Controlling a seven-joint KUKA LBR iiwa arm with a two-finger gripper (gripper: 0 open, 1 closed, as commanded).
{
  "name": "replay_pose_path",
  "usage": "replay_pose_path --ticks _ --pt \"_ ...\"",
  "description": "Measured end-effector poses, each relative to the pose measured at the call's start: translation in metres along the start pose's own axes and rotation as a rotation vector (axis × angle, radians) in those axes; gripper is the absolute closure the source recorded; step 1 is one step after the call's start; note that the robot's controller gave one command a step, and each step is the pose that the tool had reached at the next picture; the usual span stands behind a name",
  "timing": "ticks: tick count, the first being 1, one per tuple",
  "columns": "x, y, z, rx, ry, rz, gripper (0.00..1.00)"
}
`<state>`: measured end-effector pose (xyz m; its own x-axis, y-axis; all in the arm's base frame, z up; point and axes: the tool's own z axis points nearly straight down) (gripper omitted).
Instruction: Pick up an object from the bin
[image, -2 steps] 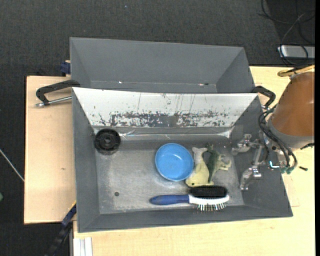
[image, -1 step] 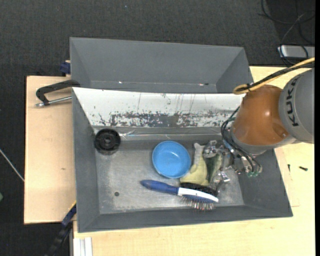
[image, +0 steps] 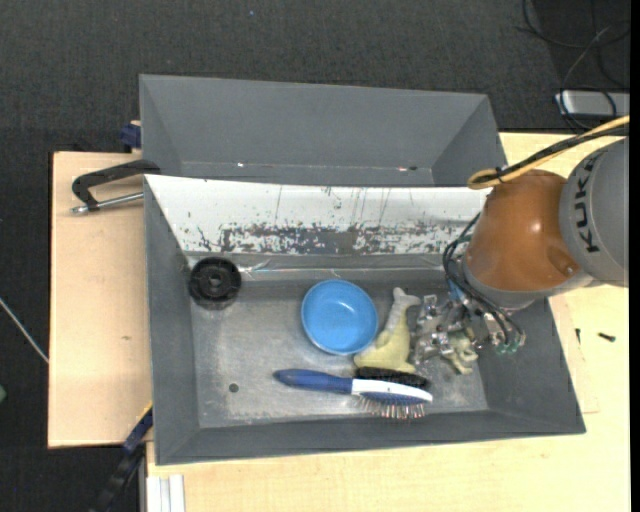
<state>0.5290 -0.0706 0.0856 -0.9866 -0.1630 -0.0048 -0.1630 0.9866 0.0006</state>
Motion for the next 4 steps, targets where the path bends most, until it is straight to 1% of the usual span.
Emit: replay_pose_path --ticks 1,2,3,4 --pt "0.022 0.048 -0.057 -0.001 0.000 -0.088 1.00" --pt "0.022 0.046 -0.055 0.000 0.001 -0.084 0.00" --pt "0.002 0.041 0.007 0.010 -0.006 -0.323 0.00" --pt "0.001 0.044 0.009 0.007 -0.018 -0.323 1.00"
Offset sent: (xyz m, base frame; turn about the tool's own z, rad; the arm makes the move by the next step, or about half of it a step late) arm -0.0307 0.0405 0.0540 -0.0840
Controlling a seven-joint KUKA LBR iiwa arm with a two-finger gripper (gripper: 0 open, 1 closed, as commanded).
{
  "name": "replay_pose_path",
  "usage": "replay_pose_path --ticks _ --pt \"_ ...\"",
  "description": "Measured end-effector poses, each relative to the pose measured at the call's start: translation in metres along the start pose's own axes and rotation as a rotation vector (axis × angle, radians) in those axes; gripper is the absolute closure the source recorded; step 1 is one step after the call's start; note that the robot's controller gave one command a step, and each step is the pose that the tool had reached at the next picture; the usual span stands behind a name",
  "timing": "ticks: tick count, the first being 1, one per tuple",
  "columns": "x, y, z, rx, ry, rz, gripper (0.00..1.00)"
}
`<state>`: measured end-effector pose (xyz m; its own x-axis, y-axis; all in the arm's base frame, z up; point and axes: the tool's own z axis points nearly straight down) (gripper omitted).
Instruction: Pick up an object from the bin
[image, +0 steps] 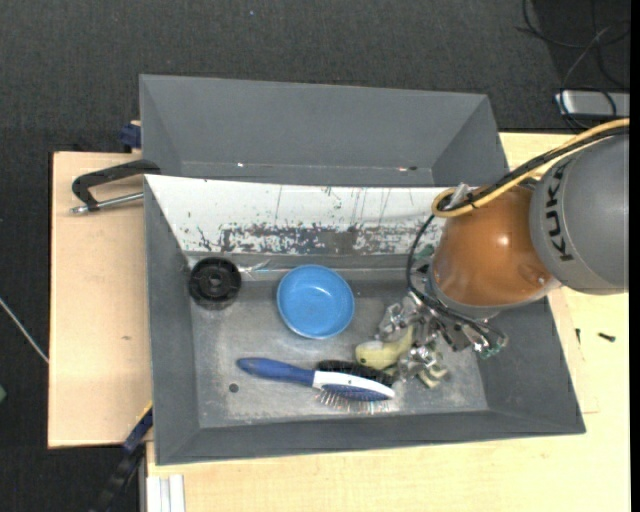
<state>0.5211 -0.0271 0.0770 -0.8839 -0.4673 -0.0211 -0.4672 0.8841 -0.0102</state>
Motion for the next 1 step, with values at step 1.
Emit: replay_pose_path --ticks 1 --pt "-0.0126 -0.0142 -0.1396 -0.004 0.007 -0.048 1.00"
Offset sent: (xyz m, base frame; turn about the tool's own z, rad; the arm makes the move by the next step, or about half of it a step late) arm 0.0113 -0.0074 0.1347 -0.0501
